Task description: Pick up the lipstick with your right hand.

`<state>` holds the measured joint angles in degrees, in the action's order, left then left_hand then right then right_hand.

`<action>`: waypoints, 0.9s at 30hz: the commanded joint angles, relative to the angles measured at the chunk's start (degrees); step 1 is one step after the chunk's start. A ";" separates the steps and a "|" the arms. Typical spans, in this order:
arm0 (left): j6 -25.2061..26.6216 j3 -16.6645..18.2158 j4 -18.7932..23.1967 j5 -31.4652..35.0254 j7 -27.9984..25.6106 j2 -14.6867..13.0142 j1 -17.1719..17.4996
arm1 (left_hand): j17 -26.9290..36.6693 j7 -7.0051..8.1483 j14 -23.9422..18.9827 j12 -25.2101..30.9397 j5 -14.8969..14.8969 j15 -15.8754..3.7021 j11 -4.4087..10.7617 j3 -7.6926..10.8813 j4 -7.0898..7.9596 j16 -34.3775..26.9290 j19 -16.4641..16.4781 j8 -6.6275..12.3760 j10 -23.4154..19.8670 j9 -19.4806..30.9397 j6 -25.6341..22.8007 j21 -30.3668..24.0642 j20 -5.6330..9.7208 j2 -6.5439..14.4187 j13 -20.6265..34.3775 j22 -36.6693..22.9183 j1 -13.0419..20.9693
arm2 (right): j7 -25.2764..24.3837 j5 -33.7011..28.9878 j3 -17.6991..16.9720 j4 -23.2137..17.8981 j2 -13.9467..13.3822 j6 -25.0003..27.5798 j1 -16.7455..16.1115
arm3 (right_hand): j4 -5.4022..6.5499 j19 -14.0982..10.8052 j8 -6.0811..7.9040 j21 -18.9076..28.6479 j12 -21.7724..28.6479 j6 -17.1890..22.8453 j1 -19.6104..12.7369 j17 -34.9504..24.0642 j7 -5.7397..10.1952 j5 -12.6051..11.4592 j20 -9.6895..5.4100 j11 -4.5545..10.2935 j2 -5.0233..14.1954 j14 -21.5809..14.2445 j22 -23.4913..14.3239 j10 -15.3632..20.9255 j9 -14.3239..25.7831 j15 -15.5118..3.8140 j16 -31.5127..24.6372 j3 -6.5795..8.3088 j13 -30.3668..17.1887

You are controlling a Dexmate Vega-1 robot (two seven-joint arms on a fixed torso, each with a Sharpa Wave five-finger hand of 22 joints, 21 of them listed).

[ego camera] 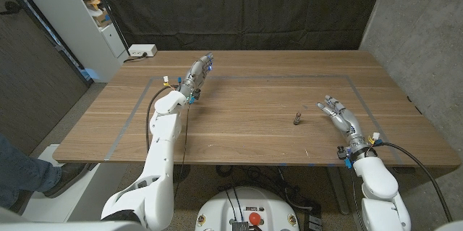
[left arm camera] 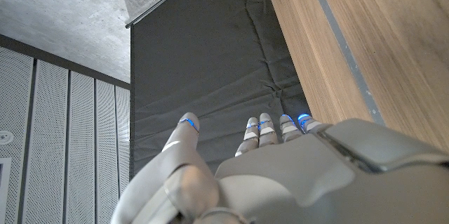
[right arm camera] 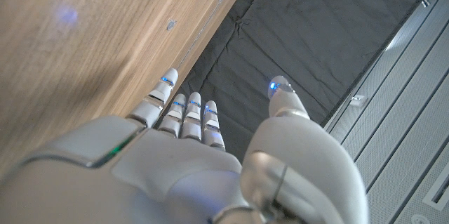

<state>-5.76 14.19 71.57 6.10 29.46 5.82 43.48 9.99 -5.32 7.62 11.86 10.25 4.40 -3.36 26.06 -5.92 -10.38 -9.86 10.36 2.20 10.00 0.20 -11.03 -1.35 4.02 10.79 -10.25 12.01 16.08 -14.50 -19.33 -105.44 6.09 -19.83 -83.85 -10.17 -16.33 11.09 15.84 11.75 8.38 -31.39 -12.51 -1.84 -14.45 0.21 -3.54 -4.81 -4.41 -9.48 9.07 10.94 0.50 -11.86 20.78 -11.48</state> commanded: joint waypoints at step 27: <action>0.35 -0.40 1.57 0.08 0.25 -0.06 0.48 | 0.23 0.08 0.16 0.20 -0.11 -0.32 -0.13 0.09 -0.42 -0.23 -0.82 0.32 -0.20 0.23 -0.34 -0.34 -0.38 0.57 0.32 -0.14 0.04 | -15.32 -24.19 1.88 -0.21 0.50 -5.45 -3.07 | 1.46 0.14 0.25 -1.81 -0.56 -0.14 1.52 -0.08 -0.35 -2.72 0.05 0.05 -3.93 0.85 -0.21 -0.56 0.07 -0.59 0.23 -2.92 0.11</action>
<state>-5.86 13.78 72.58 6.27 29.55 5.83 43.63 9.99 -5.32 7.62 11.86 10.26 4.41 -3.36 26.06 -5.92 -10.38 -9.86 10.36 2.20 10.00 0.20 -11.03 -1.35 4.02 10.79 -10.25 12.01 5.21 -32.47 -18.20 -105.58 6.67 -24.42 -85.86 -8.90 -16.32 11.09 14.18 11.30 7.87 -29.89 -12.52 -1.74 -16.59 0.21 -3.27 -8.14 -3.67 -9.47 8.77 10.94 -0.23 -11.64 18.11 -11.18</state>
